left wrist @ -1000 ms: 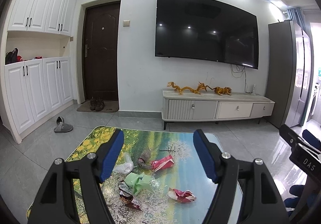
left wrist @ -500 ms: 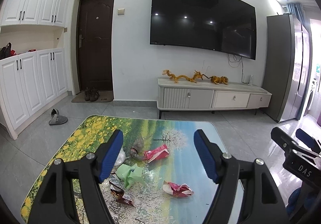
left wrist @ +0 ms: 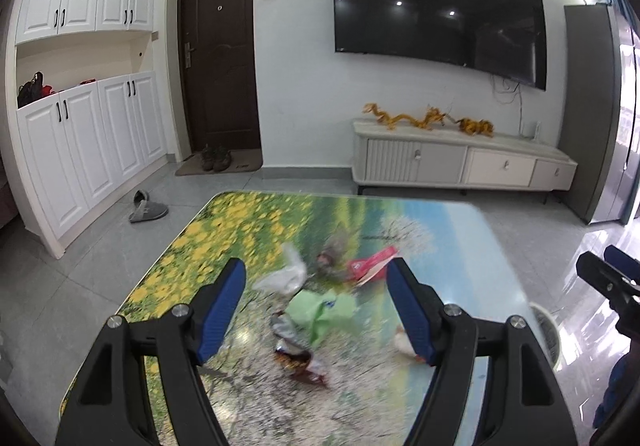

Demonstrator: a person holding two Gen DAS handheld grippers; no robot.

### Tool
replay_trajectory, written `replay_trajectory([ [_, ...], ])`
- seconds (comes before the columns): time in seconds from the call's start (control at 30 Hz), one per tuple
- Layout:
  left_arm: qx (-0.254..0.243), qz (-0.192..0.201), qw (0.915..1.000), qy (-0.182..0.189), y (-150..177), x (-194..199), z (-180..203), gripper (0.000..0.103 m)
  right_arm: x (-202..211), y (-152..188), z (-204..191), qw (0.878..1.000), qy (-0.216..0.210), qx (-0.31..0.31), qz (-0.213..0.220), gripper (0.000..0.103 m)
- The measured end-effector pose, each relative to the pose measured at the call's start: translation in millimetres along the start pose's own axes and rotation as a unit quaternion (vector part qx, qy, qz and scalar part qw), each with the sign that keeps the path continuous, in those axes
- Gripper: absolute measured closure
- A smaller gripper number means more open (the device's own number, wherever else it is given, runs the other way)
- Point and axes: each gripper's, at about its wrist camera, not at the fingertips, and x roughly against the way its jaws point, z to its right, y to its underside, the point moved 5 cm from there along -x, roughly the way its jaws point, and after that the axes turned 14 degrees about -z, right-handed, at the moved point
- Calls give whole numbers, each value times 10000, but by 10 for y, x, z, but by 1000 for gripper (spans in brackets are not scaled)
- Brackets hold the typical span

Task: Collect trash
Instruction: 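Grasp the pink wrapper with the right gripper while the left grasps the chip bag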

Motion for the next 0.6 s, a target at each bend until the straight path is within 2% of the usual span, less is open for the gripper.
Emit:
replay_trajectory([
  [0.1,-102,-289,9995,-105,193,-176,-113,32,-176,80,-116,9991,-258,239,-257,0],
  [0.33,-62,-1266,9910,423,659,-607,-187,32,-654,343,-337,9914,-662,653,-916,0],
  [0.5,78,-1576,9849,714,713,-813,-165,32,-967,487,-483,9816,-881,968,-1392,0],
  [0.6,270,-1681,9825,753,703,-926,-221,32,-1116,541,-569,9754,-942,1199,-1594,2],
])
